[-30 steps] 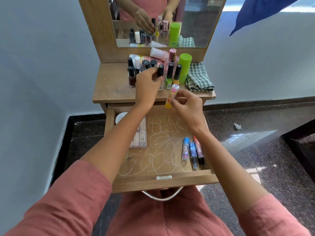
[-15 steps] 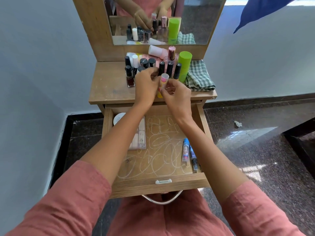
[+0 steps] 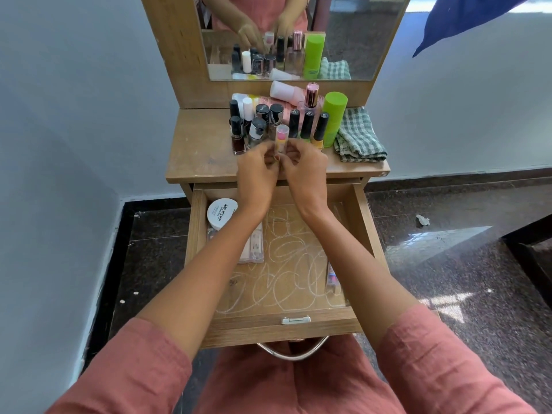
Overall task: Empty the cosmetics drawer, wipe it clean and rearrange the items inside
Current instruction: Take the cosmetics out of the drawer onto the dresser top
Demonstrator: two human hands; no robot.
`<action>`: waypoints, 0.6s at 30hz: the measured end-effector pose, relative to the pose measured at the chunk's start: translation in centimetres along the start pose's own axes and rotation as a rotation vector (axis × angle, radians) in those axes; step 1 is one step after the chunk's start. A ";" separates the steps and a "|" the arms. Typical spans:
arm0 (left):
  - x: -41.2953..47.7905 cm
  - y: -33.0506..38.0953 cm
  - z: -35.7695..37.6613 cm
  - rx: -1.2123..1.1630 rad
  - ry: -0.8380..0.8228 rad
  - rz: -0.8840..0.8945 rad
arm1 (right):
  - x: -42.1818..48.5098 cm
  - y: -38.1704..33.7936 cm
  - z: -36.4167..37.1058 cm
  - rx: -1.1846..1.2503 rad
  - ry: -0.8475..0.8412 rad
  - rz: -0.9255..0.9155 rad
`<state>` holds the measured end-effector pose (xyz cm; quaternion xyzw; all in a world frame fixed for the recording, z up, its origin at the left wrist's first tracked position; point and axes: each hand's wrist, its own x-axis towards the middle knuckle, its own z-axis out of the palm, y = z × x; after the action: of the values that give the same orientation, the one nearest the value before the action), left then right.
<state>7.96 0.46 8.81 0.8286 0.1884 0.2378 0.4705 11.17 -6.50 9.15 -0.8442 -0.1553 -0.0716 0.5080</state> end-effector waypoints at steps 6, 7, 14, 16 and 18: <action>0.5 -0.2 0.3 0.059 0.017 -0.017 | -0.9 0.4 -1.1 -0.007 -0.038 0.025; 0.6 -0.2 0.3 0.068 0.018 -0.021 | -1.2 0.6 -1.5 -0.019 -0.036 0.029; 0.9 0.0 0.7 0.108 0.048 -0.045 | -3.5 2.4 -4.4 -0.058 0.003 0.043; 0.9 0.0 0.8 0.119 0.047 -0.056 | -3.8 2.6 -5.0 -0.055 0.003 0.057; 0.9 0.0 0.8 0.121 0.044 -0.062 | -4.1 2.7 -5.4 -0.054 -0.002 0.072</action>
<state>9.16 0.32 8.66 0.8439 0.2382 0.2293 0.4225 8.38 -13.19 8.29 -0.8627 -0.1234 -0.0565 0.4872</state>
